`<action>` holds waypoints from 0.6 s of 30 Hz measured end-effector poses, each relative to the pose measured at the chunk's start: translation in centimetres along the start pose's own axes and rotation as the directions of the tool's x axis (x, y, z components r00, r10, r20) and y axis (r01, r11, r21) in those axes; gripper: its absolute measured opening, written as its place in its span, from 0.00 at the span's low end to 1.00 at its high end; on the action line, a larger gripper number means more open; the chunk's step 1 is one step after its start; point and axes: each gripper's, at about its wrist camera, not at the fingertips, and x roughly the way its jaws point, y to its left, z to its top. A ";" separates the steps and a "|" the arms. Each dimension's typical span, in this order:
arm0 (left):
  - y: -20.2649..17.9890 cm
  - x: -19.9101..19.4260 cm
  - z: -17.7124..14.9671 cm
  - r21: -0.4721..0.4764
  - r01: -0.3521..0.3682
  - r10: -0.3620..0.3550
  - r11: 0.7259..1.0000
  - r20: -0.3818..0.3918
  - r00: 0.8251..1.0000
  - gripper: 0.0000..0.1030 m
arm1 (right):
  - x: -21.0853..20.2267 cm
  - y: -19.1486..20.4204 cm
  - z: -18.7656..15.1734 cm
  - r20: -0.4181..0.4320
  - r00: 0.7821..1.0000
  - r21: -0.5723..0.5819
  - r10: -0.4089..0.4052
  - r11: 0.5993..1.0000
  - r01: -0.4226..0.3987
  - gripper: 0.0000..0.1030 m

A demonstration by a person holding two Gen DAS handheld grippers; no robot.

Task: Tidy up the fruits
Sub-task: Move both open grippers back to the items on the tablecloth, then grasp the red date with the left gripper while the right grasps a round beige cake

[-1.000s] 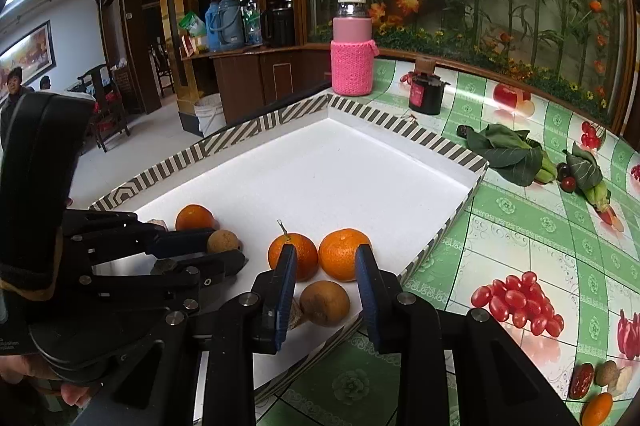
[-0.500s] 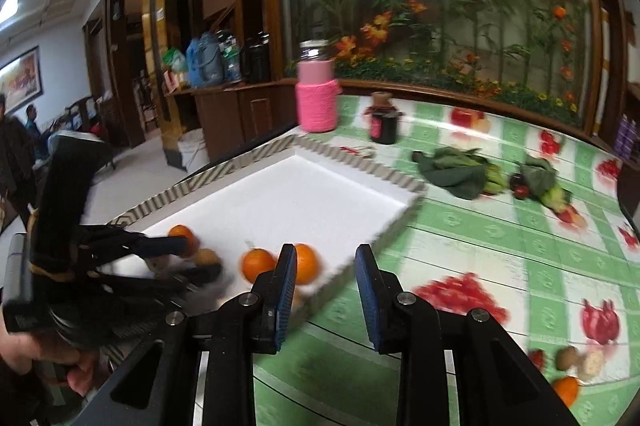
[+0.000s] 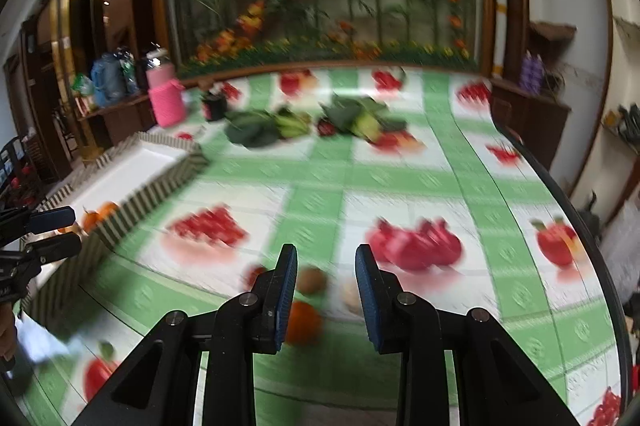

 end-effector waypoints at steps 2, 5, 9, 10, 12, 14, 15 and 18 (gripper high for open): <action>-1.3 2.0 0.7 0.021 0.033 -0.032 0.999 -0.037 0.999 0.47 | 0.3 -0.6 -0.3 -0.038 0.999 -0.012 0.005 1.000 -0.005 0.28; -2.8 4.3 1.6 0.049 0.072 -0.069 0.996 -0.070 0.995 0.47 | 0.8 -0.5 -1.1 -0.081 0.997 -0.043 -0.004 0.999 0.001 0.28; -4.0 6.6 2.4 0.071 0.115 -0.108 0.991 -0.106 0.989 0.47 | 2.0 -0.4 -1.6 -0.134 0.991 -0.050 -0.020 0.999 0.013 0.28; -4.4 7.0 2.5 0.086 0.117 -0.107 0.989 -0.113 0.988 0.47 | 2.2 -0.4 -1.6 -0.139 0.990 -0.047 -0.020 0.999 0.014 0.28; -4.9 7.7 2.8 0.102 0.131 -0.119 0.986 -0.121 0.986 0.47 | 2.5 -0.6 -1.4 -0.145 0.989 -0.043 -0.025 0.999 0.019 0.28; -5.1 8.3 2.9 0.109 0.130 -0.117 0.985 -0.124 0.985 0.47 | 3.0 -0.8 -1.2 -0.152 0.988 -0.041 -0.032 0.999 0.026 0.28; -5.2 8.4 3.0 0.110 0.133 -0.119 0.985 -0.125 0.985 0.47 | 3.3 -0.9 -1.0 -0.159 0.987 -0.038 -0.029 0.999 0.023 0.28; -5.6 9.0 3.2 0.110 0.151 -0.137 0.982 -0.131 0.982 0.47 | 4.1 -1.2 -0.6 -0.174 0.984 -0.023 -0.028 0.999 0.024 0.28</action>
